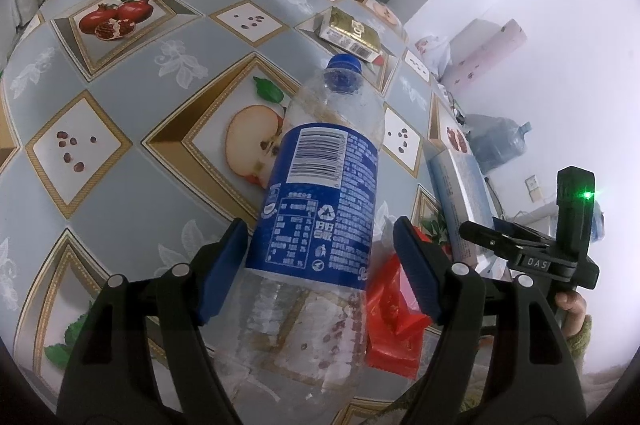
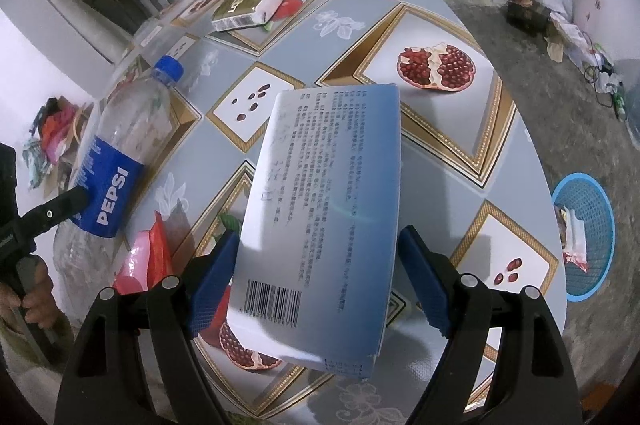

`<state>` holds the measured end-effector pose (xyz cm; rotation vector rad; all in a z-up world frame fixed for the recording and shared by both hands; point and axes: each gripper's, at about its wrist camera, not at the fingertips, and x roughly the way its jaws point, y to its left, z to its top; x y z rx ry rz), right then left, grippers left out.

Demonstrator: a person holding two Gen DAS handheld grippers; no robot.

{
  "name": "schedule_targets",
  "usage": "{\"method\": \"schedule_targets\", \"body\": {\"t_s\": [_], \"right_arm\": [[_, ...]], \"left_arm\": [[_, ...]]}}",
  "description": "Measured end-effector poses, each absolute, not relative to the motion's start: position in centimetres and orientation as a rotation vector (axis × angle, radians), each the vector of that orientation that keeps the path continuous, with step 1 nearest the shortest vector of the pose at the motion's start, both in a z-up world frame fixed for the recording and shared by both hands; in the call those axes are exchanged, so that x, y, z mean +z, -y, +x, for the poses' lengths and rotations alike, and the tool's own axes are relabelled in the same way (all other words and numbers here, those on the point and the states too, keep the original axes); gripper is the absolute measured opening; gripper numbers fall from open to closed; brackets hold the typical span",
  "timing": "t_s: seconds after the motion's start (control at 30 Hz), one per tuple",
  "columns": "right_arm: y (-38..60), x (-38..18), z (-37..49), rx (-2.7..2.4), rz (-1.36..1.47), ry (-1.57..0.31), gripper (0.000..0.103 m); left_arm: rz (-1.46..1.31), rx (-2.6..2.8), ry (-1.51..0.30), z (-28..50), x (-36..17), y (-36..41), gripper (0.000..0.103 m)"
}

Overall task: Collect trash
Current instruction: 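Lift the Pepsi bottle in the left tool and the box in the right tool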

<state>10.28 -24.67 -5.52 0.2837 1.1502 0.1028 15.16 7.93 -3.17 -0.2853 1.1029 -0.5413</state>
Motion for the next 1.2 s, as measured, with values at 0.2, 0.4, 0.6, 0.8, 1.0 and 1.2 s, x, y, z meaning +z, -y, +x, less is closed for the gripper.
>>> {"method": "schedule_targets", "body": {"t_s": [0.2,0.4,0.6,0.8,1.0,1.2], "right_arm": [[24.6,-5.6,10.2,0.116,0.278,-1.145,0.080],[24.2,-5.6,10.4,0.120,0.264,-1.150,0.086],[24.5,-5.7,10.3,0.107,0.303,-1.139,0.086],[24.8,-5.7,9.9,0.126,0.331,-1.122,0.086],[25.1,-5.7,9.7,0.140,0.353,-1.109,0.086],[25.1,-5.7,9.6,0.142,0.358,-1.105,0.086]], "left_arm": [[-0.274,-0.539,-1.113,15.2,-3.3,-7.6,0.071],[-0.272,-0.559,-1.120,15.7,-3.4,-7.3,0.071],[-0.245,-0.592,-1.166,16.8,-3.9,-6.1,0.071],[-0.218,-0.598,-1.189,17.0,-4.0,-5.5,0.071],[-0.223,-0.581,-1.193,17.0,-4.1,-4.9,0.071],[-0.220,-0.571,-1.200,17.0,-4.0,-4.8,0.071]]}}
